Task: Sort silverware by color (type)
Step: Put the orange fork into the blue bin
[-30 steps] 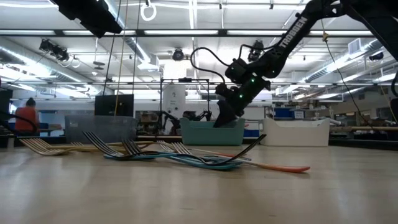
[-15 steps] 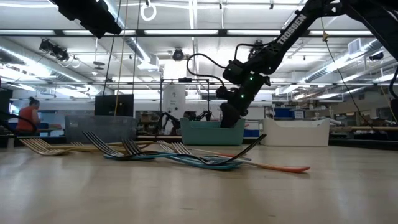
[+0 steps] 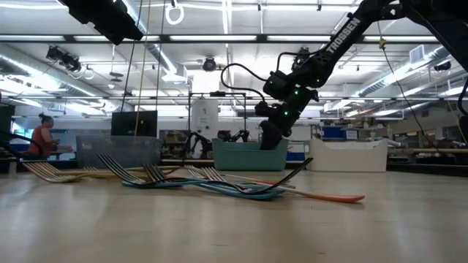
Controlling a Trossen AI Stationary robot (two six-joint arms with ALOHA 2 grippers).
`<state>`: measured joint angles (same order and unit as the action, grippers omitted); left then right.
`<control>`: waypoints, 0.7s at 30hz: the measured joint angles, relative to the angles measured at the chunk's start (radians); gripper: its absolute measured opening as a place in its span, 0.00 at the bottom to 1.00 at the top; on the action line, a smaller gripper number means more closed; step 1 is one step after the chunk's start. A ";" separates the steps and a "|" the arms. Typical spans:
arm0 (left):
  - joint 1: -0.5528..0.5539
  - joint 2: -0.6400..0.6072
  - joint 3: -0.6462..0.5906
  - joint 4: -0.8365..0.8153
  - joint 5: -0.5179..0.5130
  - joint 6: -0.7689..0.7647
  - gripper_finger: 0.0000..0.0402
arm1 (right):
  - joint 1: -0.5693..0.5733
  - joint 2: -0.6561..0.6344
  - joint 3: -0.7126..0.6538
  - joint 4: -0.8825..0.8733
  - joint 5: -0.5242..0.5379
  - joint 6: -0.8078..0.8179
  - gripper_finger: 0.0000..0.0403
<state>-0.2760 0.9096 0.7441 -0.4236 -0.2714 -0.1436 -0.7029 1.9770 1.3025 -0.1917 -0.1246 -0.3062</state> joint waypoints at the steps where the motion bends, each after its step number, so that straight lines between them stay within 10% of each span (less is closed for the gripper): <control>1: 0.000 0.000 0.000 0.000 0.000 0.000 0.13 | 0.000 0.000 0.000 0.001 0.000 0.000 0.14; 21: 0.000 0.000 0.000 0.008 0.000 0.010 0.13 | 0.015 0.050 0.005 0.107 -0.036 0.050 0.09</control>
<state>-0.2764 0.9096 0.7441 -0.4156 -0.2714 -0.1337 -0.6876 2.0266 1.3075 -0.0844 -0.1603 -0.2564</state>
